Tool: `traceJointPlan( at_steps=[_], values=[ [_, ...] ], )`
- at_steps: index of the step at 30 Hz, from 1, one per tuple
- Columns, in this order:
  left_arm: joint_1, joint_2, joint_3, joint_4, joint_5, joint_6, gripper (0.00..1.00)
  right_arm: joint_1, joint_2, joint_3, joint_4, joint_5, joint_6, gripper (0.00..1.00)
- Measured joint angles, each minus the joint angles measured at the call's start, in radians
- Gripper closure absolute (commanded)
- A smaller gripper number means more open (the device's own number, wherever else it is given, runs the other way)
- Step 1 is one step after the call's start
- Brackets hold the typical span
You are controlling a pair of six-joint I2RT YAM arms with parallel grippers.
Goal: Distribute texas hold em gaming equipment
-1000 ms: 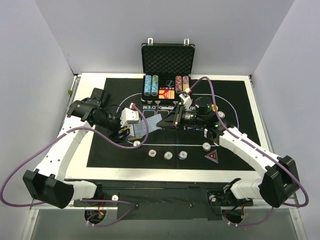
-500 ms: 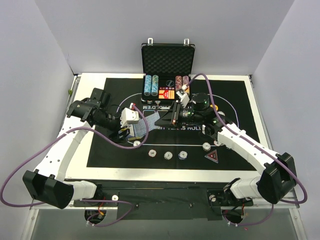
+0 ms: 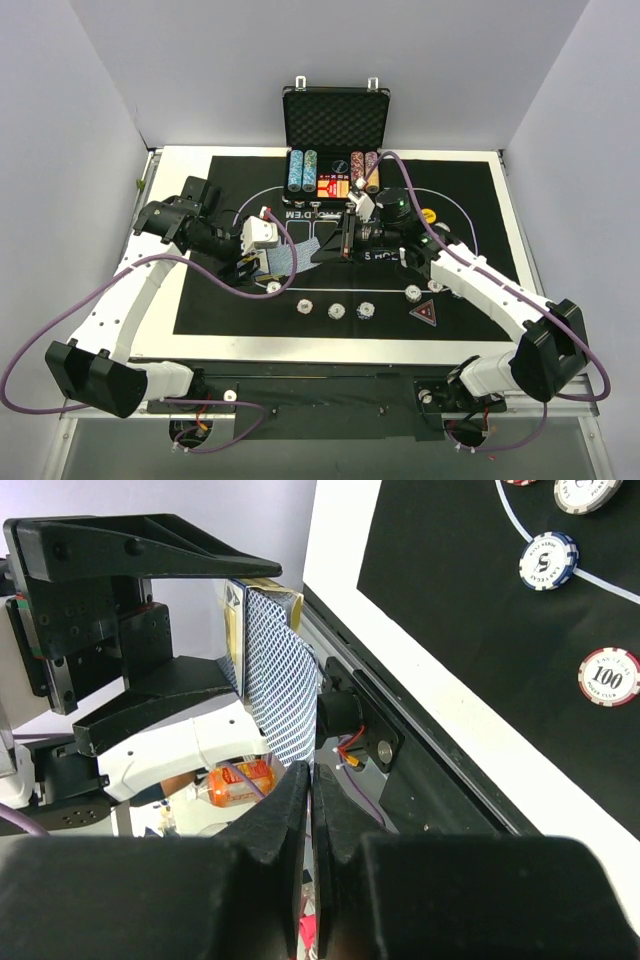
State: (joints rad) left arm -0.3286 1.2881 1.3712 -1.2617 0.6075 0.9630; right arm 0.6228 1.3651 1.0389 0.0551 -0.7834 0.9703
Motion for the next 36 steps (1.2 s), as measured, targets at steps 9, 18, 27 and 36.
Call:
traceJointPlan(
  at_steps=[9, 18, 27, 36],
  values=[
    [-0.009, 0.0, 0.0, 0.0, 0.0, 0.002, 0.96, 0.001, 0.014, 0.068, -0.027, -0.009, -0.016, 1.0],
    [-0.012, -0.006, 0.0, 0.0, 0.0, 0.002, 0.96, 0.014, 0.029, 0.101, -0.037, -0.012, -0.03, 1.0],
    [-0.017, -0.017, 0.0, 0.0, -0.001, 0.002, 0.97, 0.046, 0.056, 0.101, -0.025, -0.013, -0.016, 1.0],
    [-0.017, -0.022, 0.0, 0.001, -0.001, 0.002, 0.99, 0.047, 0.056, 0.1, -0.011, -0.013, -0.01, 0.99]
  ],
)
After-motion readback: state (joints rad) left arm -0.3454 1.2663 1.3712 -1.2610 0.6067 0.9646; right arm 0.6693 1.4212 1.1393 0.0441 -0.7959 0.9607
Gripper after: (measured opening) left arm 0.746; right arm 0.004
